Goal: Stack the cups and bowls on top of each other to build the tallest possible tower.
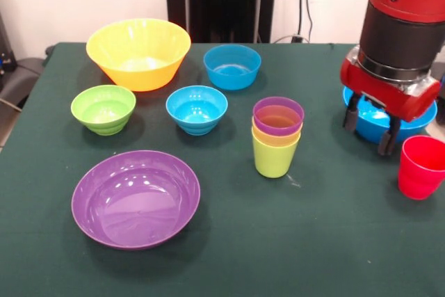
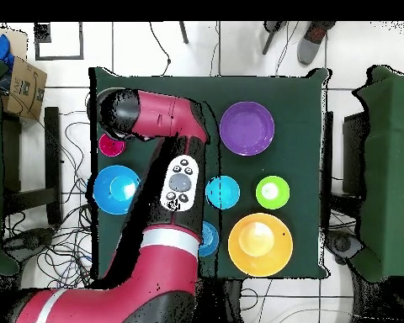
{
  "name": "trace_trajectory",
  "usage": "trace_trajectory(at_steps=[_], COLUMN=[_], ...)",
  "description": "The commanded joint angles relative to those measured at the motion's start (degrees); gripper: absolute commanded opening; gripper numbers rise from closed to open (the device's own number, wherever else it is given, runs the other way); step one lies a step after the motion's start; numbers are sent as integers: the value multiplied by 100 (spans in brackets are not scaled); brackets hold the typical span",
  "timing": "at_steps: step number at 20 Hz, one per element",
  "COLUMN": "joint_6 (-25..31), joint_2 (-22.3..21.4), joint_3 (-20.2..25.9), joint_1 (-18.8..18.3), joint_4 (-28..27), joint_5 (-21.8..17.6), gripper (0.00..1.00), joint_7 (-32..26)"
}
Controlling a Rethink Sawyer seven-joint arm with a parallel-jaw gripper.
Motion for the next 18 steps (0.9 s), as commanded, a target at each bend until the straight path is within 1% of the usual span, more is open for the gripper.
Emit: trace_trajectory(at_steps=[1, 6, 10, 14, 18], joint_6=[242, 319, 553, 664, 757], joint_2=[-95, -187, -466, -733, -864], joint_3=[1204, 1505, 1654, 1774, 1907], joint_1=[-270, -430, -523, -604, -686], joint_4=[499, 524, 660, 876, 957], joint_5=[-470, -530, -550, -557, -609], gripper=[100, 100, 100, 100, 100], joint_7=[-1627, -1780, -1811, -1797, -1808])
